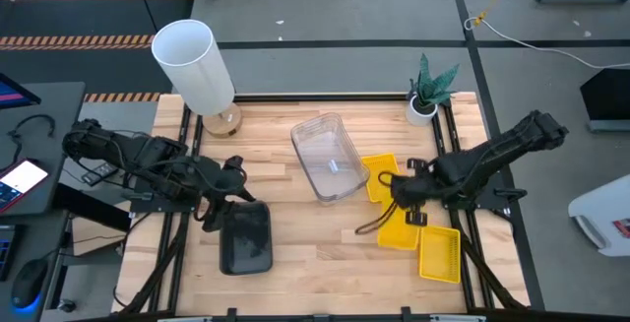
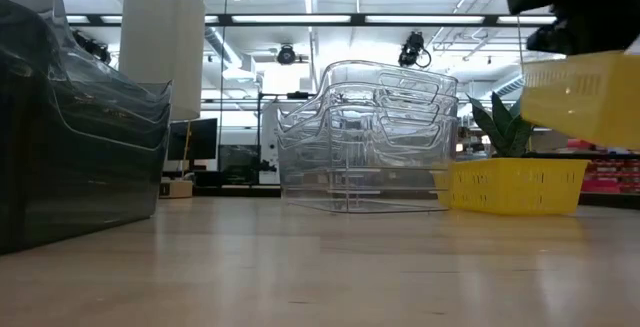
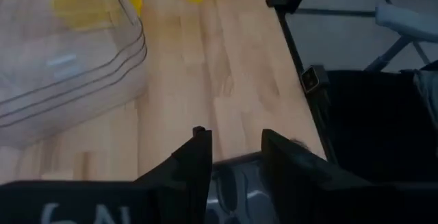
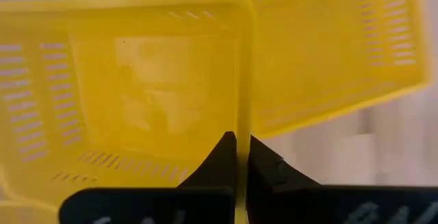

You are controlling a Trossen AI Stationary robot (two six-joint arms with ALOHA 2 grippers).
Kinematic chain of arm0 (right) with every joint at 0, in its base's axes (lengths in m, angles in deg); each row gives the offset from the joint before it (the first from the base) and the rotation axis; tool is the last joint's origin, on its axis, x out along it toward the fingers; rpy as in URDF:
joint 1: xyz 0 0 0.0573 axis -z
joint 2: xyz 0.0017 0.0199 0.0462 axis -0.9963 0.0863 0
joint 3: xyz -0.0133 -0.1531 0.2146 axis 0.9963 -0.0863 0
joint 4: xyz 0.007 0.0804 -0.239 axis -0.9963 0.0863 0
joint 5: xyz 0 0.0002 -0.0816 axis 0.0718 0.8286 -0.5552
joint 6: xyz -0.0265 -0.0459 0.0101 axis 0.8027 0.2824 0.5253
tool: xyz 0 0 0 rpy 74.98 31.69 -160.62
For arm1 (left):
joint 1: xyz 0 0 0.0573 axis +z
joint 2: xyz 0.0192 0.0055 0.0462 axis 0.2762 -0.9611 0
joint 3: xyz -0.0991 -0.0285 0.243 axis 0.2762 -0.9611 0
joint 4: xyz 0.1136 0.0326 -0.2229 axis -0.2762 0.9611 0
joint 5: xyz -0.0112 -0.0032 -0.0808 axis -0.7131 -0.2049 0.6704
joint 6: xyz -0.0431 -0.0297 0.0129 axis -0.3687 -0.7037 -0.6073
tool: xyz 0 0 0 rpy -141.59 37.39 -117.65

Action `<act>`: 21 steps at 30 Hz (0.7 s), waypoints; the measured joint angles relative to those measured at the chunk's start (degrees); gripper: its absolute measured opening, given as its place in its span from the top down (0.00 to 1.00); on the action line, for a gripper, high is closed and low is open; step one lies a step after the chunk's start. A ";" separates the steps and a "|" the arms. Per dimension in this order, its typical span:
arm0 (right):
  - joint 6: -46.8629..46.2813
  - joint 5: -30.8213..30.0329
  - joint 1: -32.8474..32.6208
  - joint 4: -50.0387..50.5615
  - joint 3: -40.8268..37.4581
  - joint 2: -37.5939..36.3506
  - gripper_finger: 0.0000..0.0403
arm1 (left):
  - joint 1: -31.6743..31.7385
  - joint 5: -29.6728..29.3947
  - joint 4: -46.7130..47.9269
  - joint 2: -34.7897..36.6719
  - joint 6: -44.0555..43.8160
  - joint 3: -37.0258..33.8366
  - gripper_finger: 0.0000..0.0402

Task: Stack baskets by color
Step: Stack the left yellow bin on the top of the top yellow bin

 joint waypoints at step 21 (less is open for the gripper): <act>45.32 1.36 37.36 1.16 6.12 -0.85 0.98 | 0.00 -3.93 -4.18 0.13 6.03 -1.08 0.67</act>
